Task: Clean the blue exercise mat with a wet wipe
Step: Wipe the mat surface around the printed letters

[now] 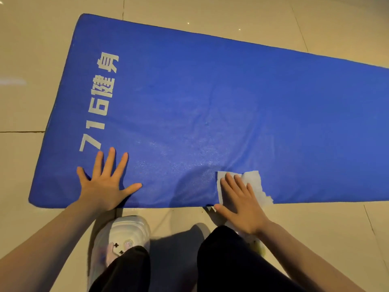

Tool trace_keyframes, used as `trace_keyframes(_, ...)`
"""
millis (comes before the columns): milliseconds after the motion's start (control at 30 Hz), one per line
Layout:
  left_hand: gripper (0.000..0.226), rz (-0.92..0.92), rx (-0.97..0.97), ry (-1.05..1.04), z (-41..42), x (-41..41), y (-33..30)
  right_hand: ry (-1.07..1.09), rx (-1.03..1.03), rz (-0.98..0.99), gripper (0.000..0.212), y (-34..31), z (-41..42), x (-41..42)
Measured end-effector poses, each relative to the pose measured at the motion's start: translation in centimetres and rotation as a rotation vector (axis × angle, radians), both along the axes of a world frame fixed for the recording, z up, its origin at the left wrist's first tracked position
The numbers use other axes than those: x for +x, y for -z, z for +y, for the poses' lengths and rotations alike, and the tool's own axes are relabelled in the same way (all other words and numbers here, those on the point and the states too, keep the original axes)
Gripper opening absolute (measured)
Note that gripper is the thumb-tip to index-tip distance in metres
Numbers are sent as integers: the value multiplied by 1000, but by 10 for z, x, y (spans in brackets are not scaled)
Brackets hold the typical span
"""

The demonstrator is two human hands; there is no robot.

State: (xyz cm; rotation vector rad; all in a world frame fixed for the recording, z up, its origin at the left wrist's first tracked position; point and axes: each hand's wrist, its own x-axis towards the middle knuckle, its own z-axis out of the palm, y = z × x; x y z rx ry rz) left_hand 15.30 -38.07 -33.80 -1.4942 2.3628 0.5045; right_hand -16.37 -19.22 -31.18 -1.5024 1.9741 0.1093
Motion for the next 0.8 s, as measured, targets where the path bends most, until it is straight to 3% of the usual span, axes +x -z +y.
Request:
trace_keyframes(133, 114, 3, 71, -59, 3, 0, 6, -362, -181, 1, 72, 20, -34, 43)
trace_keyframes(267, 126, -47, 119, -35, -3, 0, 5, -520, -293, -16, 58, 37, -69, 49)
trace_keyframes(367, 129, -28, 193, -20, -6, 2, 3, -378, -355, 52, 56, 48, -86, 8)
trace_keyframes(633, 110, -1, 238, -3, -4, 12, 7, 546, -205, 363, 84, 47, -77, -123)
trace_keyframes(733, 110, -5, 220, 11, -4, 12, 7, 698, -238, 403, 79, 53, -95, -89)
trace_keyframes(800, 112, -23, 246, -15, -5, 9, 4, 549, -269, 362, 79, 58, -114, -47)
